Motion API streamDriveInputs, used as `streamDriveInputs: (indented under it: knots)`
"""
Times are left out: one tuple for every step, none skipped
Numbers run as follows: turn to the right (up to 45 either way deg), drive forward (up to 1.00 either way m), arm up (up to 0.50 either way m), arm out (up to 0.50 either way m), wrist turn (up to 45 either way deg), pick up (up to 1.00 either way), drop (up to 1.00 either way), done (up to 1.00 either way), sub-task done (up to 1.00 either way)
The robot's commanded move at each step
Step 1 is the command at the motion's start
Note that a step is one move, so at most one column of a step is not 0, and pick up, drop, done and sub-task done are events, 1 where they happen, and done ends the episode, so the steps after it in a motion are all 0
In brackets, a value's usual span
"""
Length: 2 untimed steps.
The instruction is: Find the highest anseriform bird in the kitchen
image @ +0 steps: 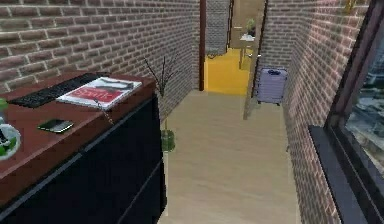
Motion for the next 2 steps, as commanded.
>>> streamDriveInputs:
  knots:
    - [9.0,0.0,0.0,0.0,0.0,0.0,0.0,0.0,0.0]
    - [0.0,1.0,0.0,0.0,0.0,0.0,0.0,0.0,0.0]
